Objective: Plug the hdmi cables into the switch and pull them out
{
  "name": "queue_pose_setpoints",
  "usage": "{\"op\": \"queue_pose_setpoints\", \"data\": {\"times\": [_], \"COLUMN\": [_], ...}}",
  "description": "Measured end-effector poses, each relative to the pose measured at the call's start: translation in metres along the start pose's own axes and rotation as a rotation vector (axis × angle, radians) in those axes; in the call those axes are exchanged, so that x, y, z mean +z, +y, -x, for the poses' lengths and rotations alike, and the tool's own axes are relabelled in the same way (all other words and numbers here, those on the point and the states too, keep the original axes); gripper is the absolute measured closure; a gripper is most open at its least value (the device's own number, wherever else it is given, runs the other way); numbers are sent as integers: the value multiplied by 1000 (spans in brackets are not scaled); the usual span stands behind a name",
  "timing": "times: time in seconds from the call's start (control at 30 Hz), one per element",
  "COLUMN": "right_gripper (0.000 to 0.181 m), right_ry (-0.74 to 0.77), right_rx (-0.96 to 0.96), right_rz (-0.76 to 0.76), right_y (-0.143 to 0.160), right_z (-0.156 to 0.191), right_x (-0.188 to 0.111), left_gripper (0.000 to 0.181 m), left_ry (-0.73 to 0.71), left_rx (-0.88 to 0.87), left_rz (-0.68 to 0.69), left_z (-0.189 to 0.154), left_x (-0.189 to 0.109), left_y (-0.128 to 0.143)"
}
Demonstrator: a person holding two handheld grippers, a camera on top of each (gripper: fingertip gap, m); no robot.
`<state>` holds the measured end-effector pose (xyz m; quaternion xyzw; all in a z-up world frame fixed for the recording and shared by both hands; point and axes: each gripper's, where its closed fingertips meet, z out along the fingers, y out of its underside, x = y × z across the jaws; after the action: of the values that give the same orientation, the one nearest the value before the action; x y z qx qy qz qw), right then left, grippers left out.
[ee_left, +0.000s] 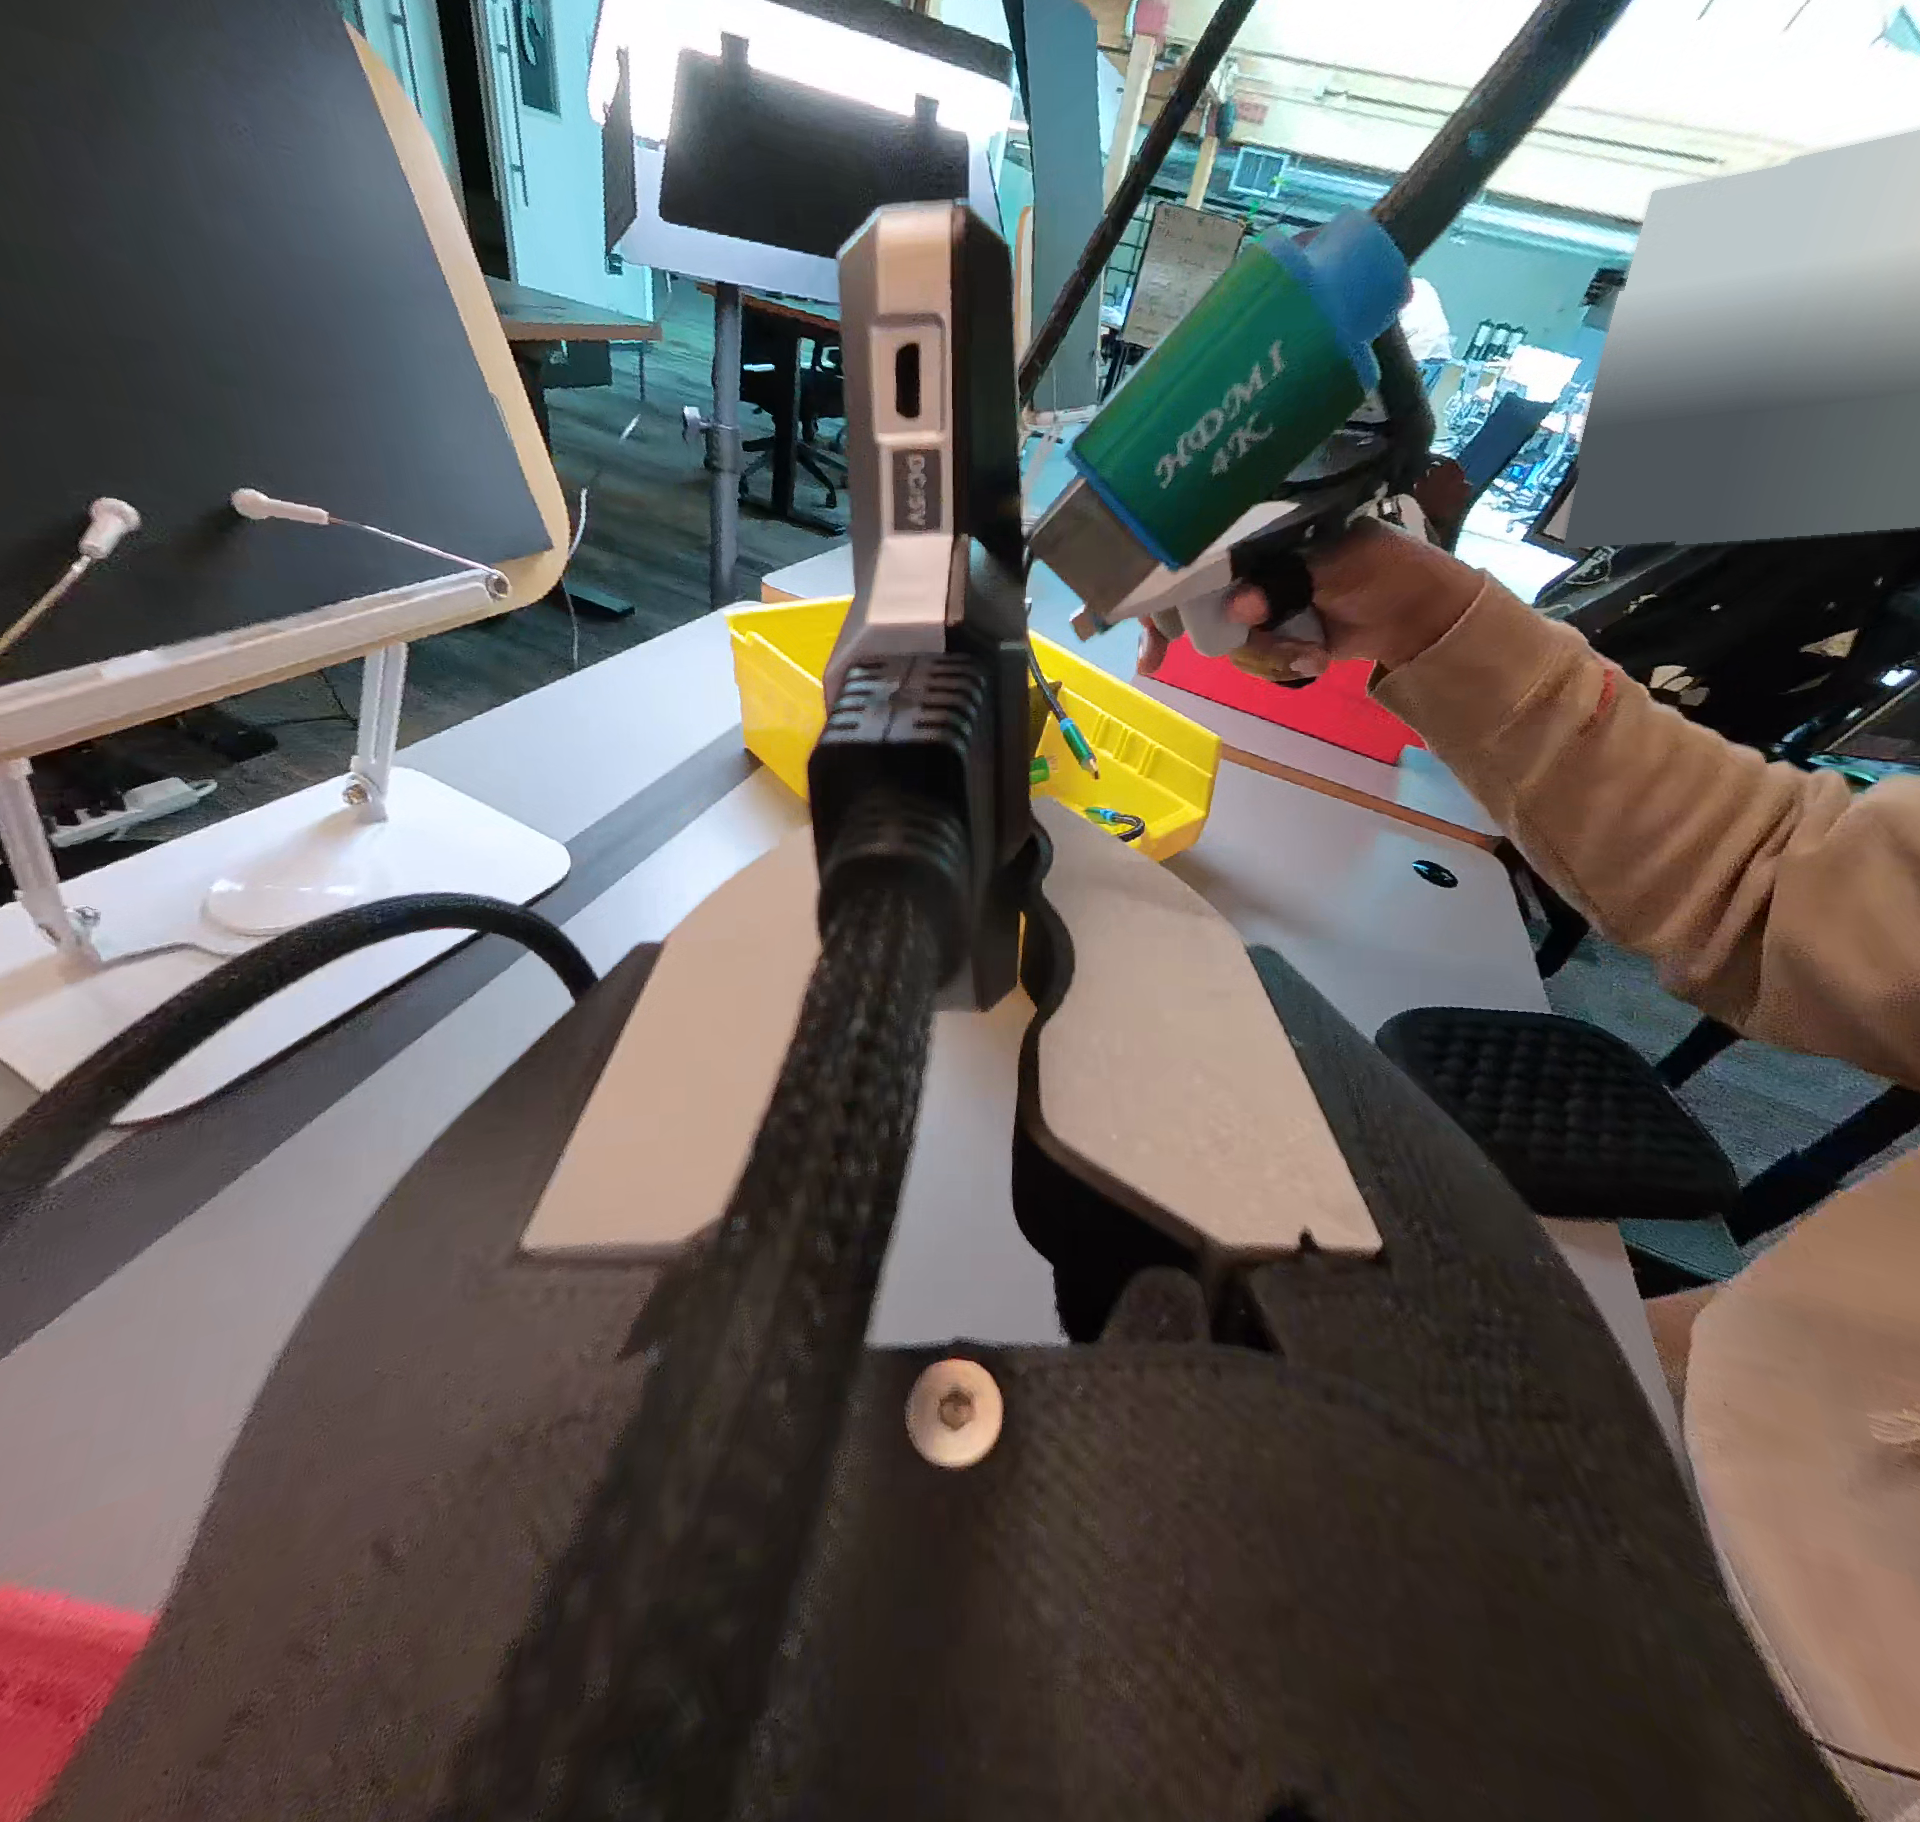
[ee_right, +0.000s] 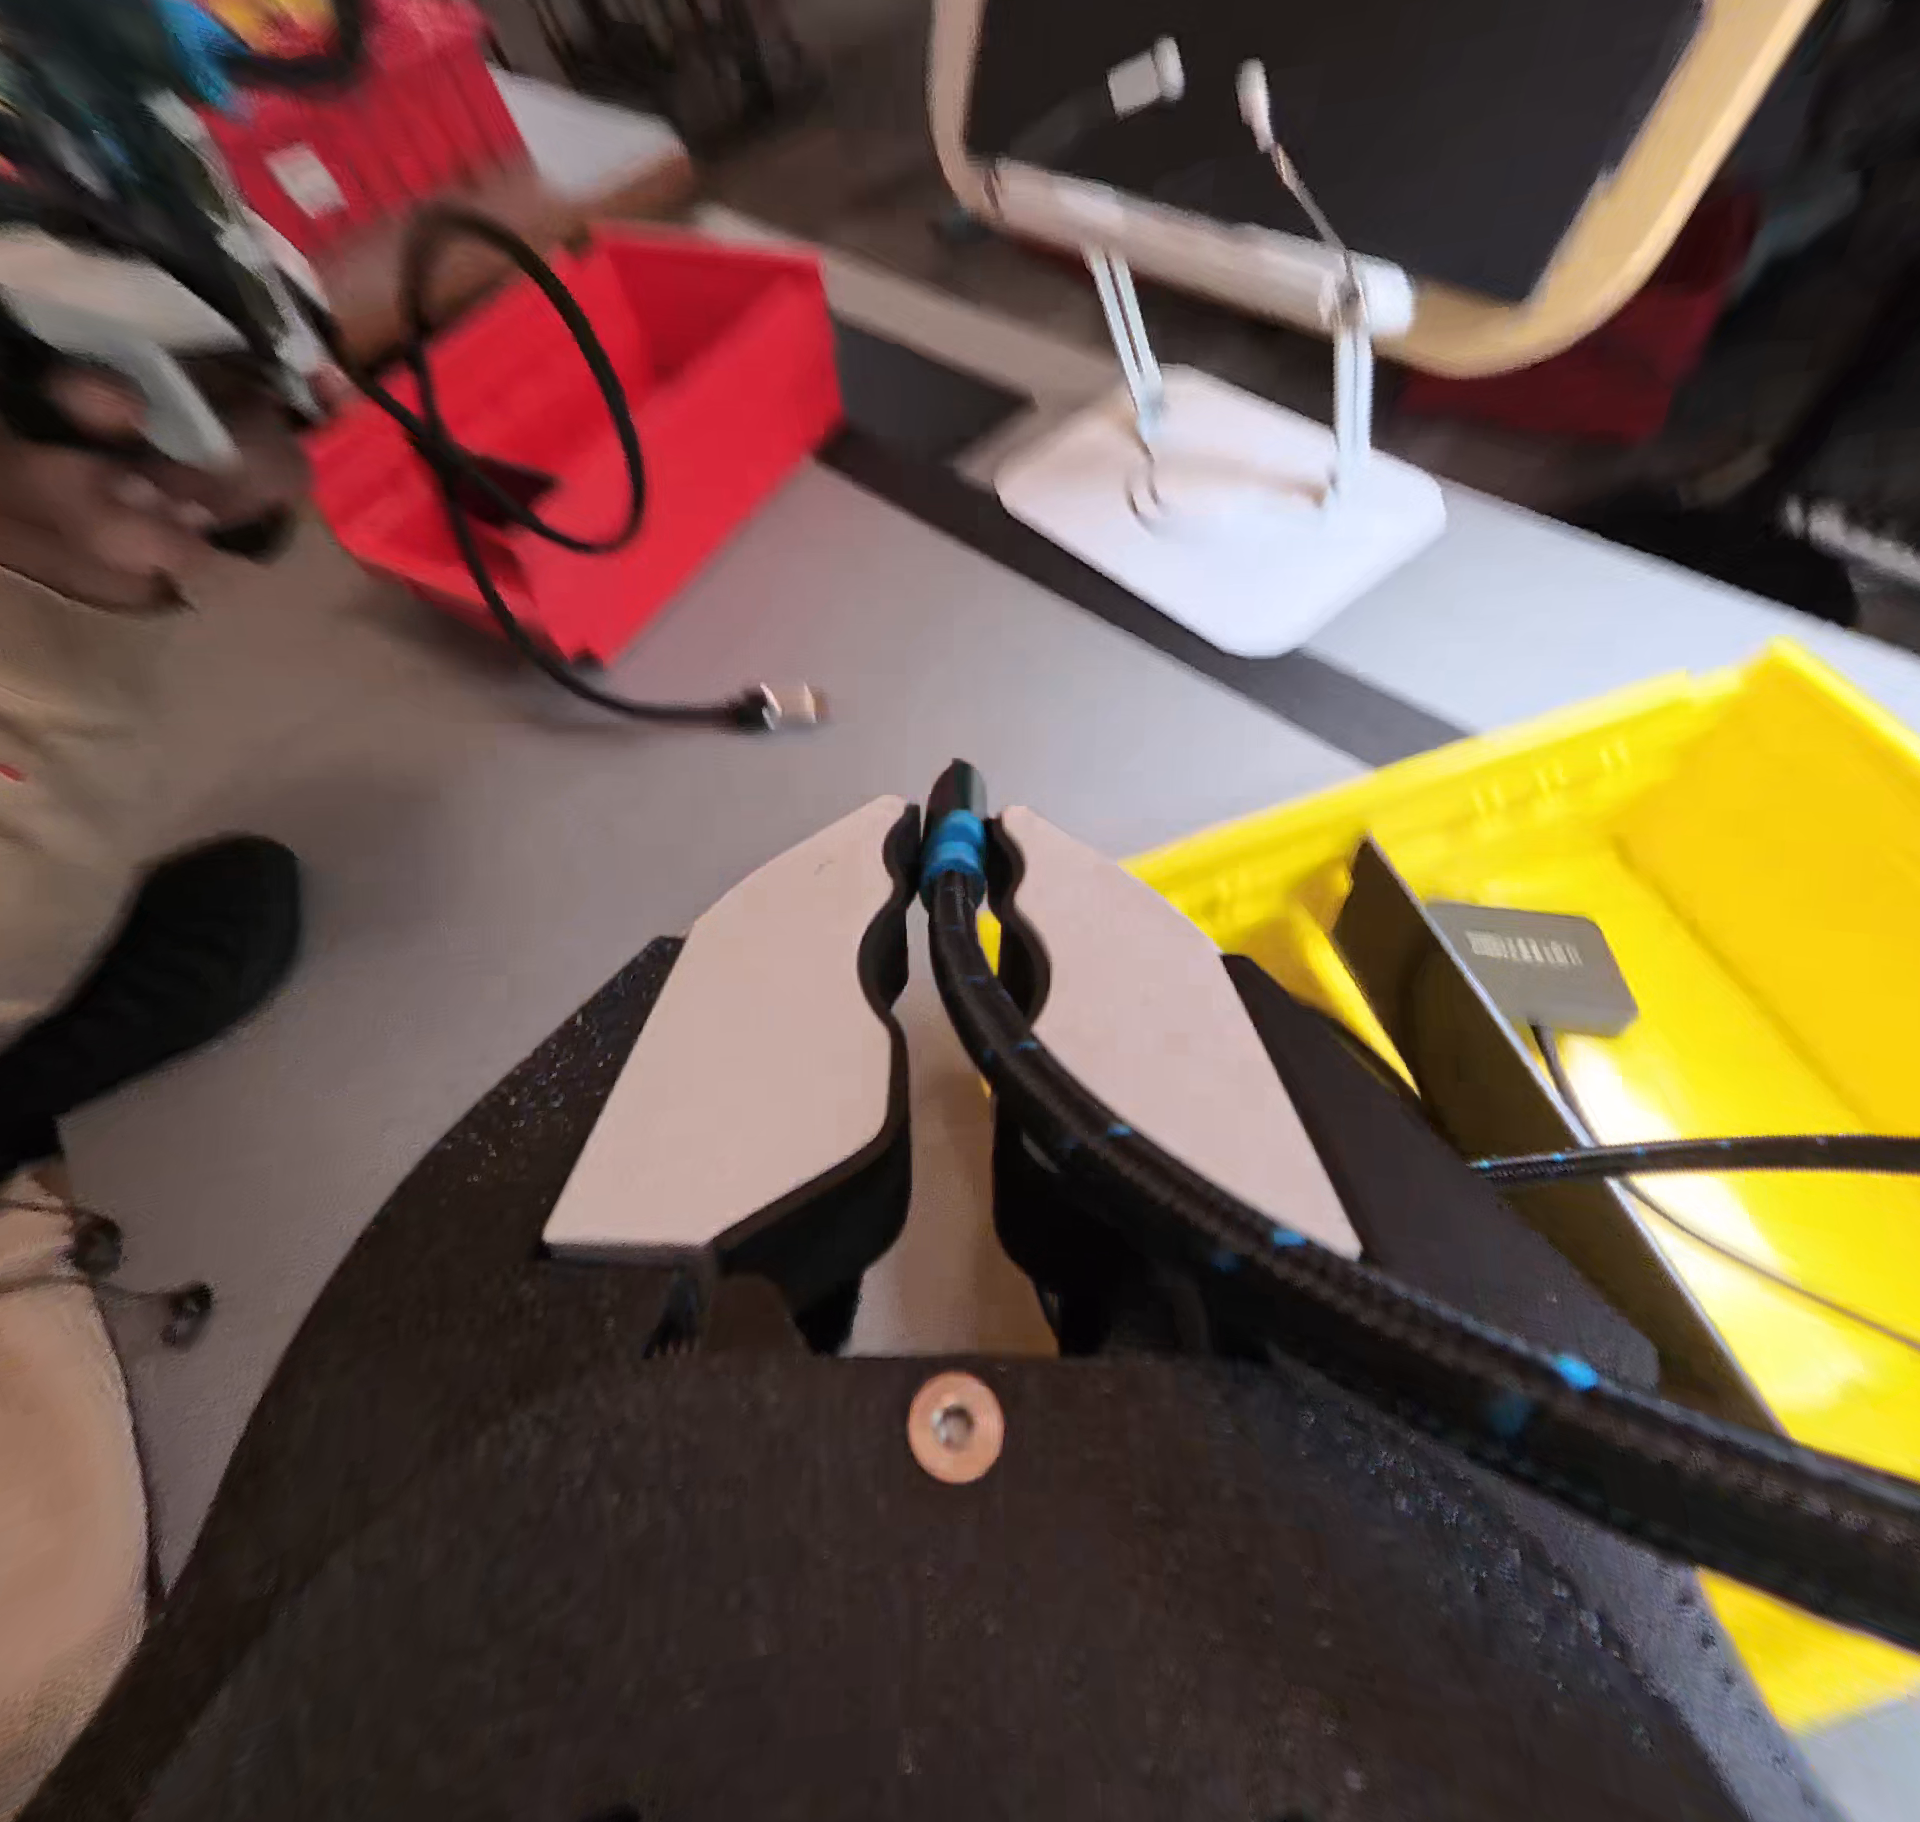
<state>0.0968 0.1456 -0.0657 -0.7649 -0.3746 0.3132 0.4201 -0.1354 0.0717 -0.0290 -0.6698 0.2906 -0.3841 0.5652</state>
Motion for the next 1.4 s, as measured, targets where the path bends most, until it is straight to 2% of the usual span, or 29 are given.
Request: {"op": "queue_pose_setpoints", "data": {"times": [0.1, 0.23, 0.37, 0.57, 0.67, 0.8, 0.93, 1.13, 1.2, 1.23, 1.27, 1.3, 1.4], "right_gripper": [169, 169, 166, 164, 152, 144, 143, 135, 142, 164, 174, 174, 177], "right_ry": [62, 131, 140, 66, 62, 84, 131, 240, 266, 226, 169, 118, 106], "right_rx": [22, -34, -113, -191, -230, -244, -206, -48, 63, 99, 114, 104, 12], "right_rz": [253, 514, 659, 629, 619, 508, 373, 313, 265, 206, 163, 159, 293], "right_y": [44, 91, 118, 122, 123, 100, 79, 83, 80, 73, 67, 65, 72], "right_z": [-20, -46, -59, -29, -16, -6, -8, -37, -51, -50, -46, -40, -40], "right_x": [4, 24, 46, 50, 38, 15, 6, 37, 46, 51, 55, 57, 52], "left_gripper": [161, 161, 161, 161, 161, 161, 161, 161, 161, 161, 161, 161, 161], "left_ry": [16, 23, 17, 0, 0, 6, 9, 12, 13, 12, 10, 8, 9], "left_rx": [-15, -28, -44, -58, -64, -63, -64, -64, -68, -69, -68, -68, -77], "left_rz": [3, 20, 27, 23, 29, 43, 46, 56, 56, 57, 58, 58, 52], "left_z": [-1, 1, 6, 16, 17, 17, 17, 14, 15, 15, 15, 16, 18], "left_x": [4, 9, 9, 5, 7, 10, 12, 14, 14, 13, 13, 12, 11], "left_y": [2, 9, 13, 16, 19, 22, 24, 26, 27, 27, 27, 27, 27]}}
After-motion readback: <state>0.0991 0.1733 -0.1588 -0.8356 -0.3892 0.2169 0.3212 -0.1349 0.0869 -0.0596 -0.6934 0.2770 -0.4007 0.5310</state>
